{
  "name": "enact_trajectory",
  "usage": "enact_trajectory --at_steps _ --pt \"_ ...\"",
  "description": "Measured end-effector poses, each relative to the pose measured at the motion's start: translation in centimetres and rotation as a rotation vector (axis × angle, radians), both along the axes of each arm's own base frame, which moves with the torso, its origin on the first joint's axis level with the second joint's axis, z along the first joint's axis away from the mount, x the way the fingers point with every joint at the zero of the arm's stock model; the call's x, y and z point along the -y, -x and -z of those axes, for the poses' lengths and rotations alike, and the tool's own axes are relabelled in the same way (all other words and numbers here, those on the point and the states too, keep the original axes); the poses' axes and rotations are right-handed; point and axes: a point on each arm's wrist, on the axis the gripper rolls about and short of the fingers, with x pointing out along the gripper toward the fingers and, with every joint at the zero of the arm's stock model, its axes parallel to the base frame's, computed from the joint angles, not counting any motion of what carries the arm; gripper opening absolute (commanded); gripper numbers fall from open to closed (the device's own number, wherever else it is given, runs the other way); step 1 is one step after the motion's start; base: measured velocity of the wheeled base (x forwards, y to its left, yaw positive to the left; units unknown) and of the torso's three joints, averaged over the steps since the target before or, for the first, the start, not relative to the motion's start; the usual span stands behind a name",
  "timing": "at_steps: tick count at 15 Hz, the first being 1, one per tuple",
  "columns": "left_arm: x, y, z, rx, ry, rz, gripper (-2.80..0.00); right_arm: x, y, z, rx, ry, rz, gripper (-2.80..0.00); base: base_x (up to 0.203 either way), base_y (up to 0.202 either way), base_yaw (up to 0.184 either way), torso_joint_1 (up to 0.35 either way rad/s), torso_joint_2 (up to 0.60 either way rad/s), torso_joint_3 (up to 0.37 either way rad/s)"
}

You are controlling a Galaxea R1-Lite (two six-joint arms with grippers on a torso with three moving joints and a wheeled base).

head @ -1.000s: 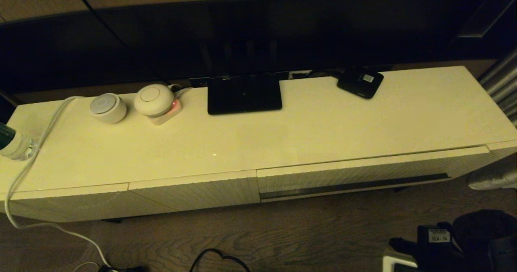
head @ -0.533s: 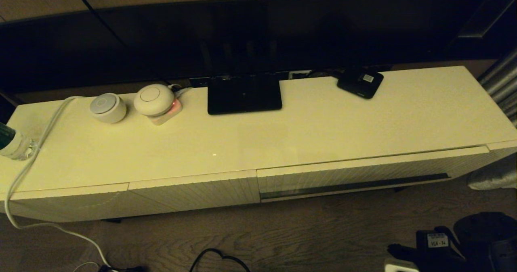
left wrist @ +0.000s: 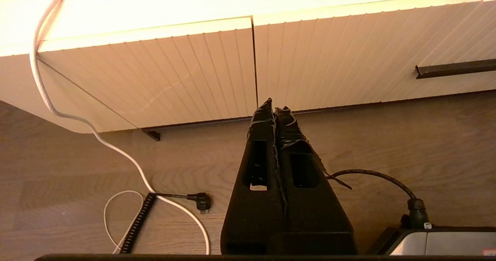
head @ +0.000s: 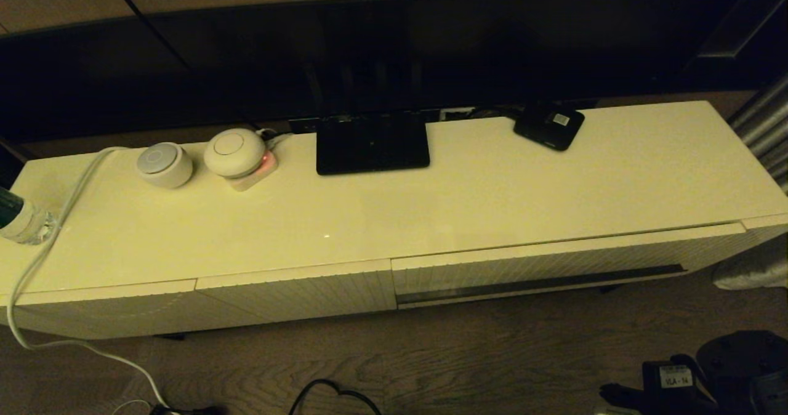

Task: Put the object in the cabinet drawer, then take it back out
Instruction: Open the drawer

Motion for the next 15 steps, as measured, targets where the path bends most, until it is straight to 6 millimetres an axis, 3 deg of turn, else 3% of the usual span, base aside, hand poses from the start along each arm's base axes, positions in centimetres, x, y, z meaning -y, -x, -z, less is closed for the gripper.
enact_trajectory --at_steps 7,15 --pt "0.0 0.0 0.0 0.000 0.000 0.000 -2.80 -0.3 -0.2 -0.4 0.026 -0.038 -0.015 -2.80 0.000 0.000 0.000 0.000 0.00 0.000" --pt "0.0 0.0 0.0 0.000 0.000 -0.001 -2.80 -0.7 0.0 0.8 -0.111 -0.030 -0.162 -2.80 0.000 0.000 0.000 0.000 0.00 0.000"
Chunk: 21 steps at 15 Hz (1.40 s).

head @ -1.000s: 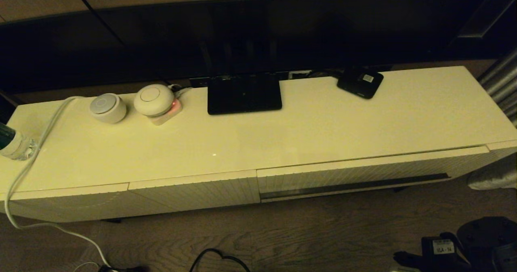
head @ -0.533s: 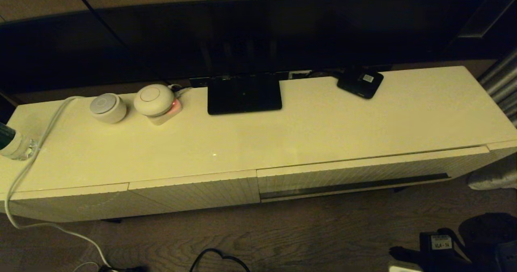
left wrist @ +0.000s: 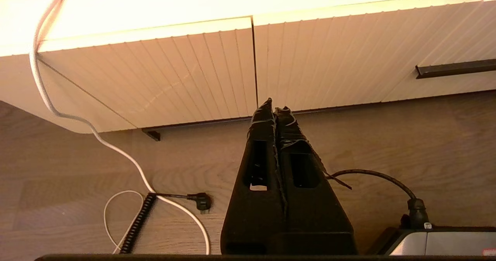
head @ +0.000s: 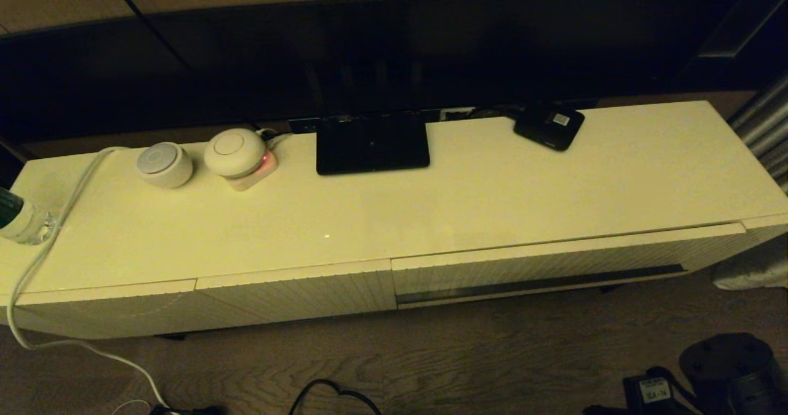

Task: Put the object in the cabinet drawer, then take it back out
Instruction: Open the drawer

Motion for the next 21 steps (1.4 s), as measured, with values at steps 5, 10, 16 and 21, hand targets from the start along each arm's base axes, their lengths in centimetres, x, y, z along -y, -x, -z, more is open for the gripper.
enact_trajectory --at_steps 5,10,16,21 --pt "0.0 0.0 0.0 0.000 0.000 0.000 -2.80 -0.7 -1.0 0.8 -0.052 0.015 -0.014 0.00 0.000 0.000 0.000 0.000 0.00 0.000" --pt "0.0 0.0 0.0 0.000 0.000 0.000 -2.80 -0.7 -1.2 0.6 -0.027 -0.007 0.012 0.00 0.000 0.000 0.000 0.000 0.00 0.000" --pt "0.0 0.0 0.0 0.000 0.001 0.001 -2.80 0.0 -1.3 0.8 -0.031 0.009 0.031 0.00 0.000 0.000 0.000 0.000 0.00 0.000" --pt "0.0 0.0 0.0 0.000 0.000 0.000 -2.80 0.9 -3.0 1.5 -0.061 0.046 0.075 0.00 0.000 0.000 0.000 0.000 0.00 0.000"
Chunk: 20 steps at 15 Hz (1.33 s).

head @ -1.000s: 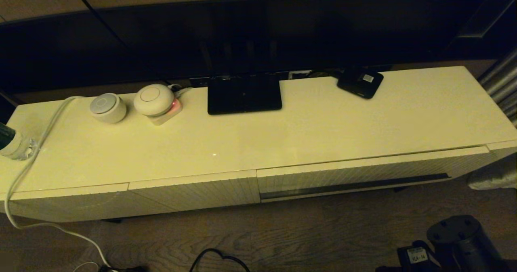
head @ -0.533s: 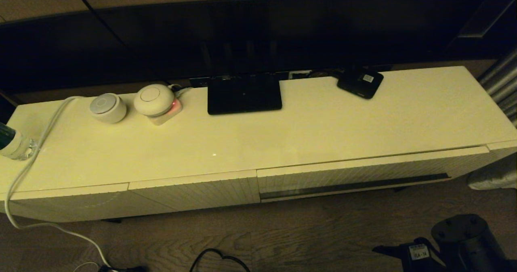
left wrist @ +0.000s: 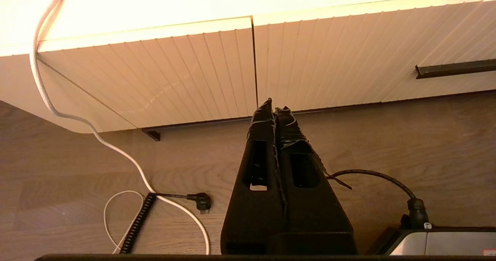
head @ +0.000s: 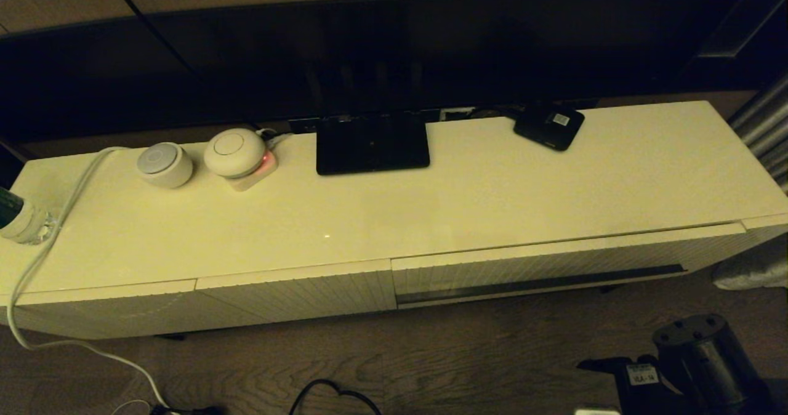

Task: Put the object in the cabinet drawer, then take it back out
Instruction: Open the drawer

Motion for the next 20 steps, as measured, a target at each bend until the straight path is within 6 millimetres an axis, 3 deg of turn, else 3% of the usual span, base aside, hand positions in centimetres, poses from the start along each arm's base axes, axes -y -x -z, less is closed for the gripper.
enact_trajectory --at_steps 12,20 --pt "0.0 0.0 0.0 0.000 0.000 0.001 -2.80 0.5 -4.3 2.3 -0.069 0.050 -0.040 0.00 0.000 0.000 0.000 0.000 0.00 0.000" --pt "0.0 0.0 0.0 0.000 0.000 0.000 -2.80 0.7 -7.5 2.7 0.007 0.045 -0.029 0.00 0.000 0.000 0.000 0.000 0.00 0.000"
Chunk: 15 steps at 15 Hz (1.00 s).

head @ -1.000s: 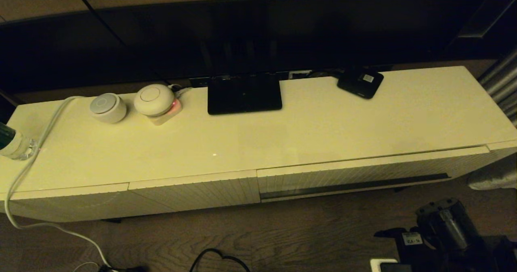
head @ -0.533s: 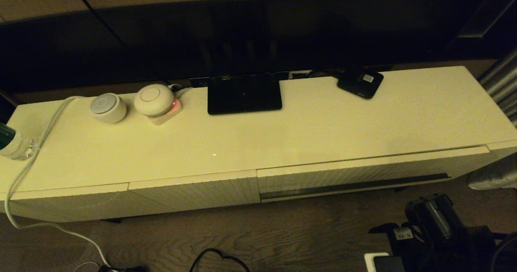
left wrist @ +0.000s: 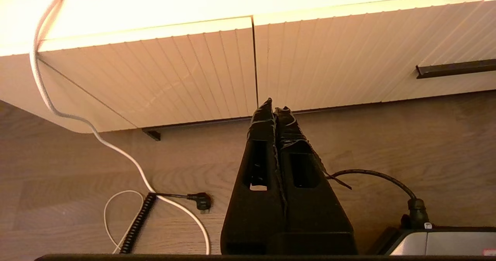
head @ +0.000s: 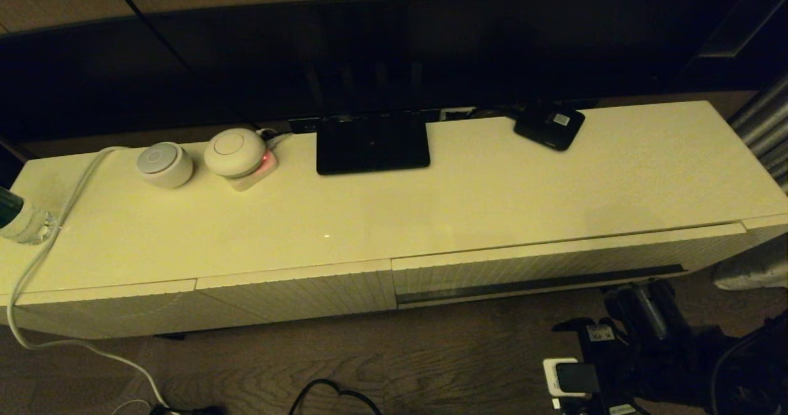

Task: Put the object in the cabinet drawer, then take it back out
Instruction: Open the drawer

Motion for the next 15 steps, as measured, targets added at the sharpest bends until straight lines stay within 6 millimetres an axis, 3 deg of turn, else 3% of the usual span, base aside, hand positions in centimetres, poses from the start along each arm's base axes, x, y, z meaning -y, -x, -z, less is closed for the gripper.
enact_trajectory --at_steps 15 --pt "0.0 0.0 0.0 0.000 0.000 0.000 -2.80 -0.4 -4.2 0.9 0.094 0.009 -0.015 0.00 0.000 0.000 0.000 0.000 0.00 0.000"
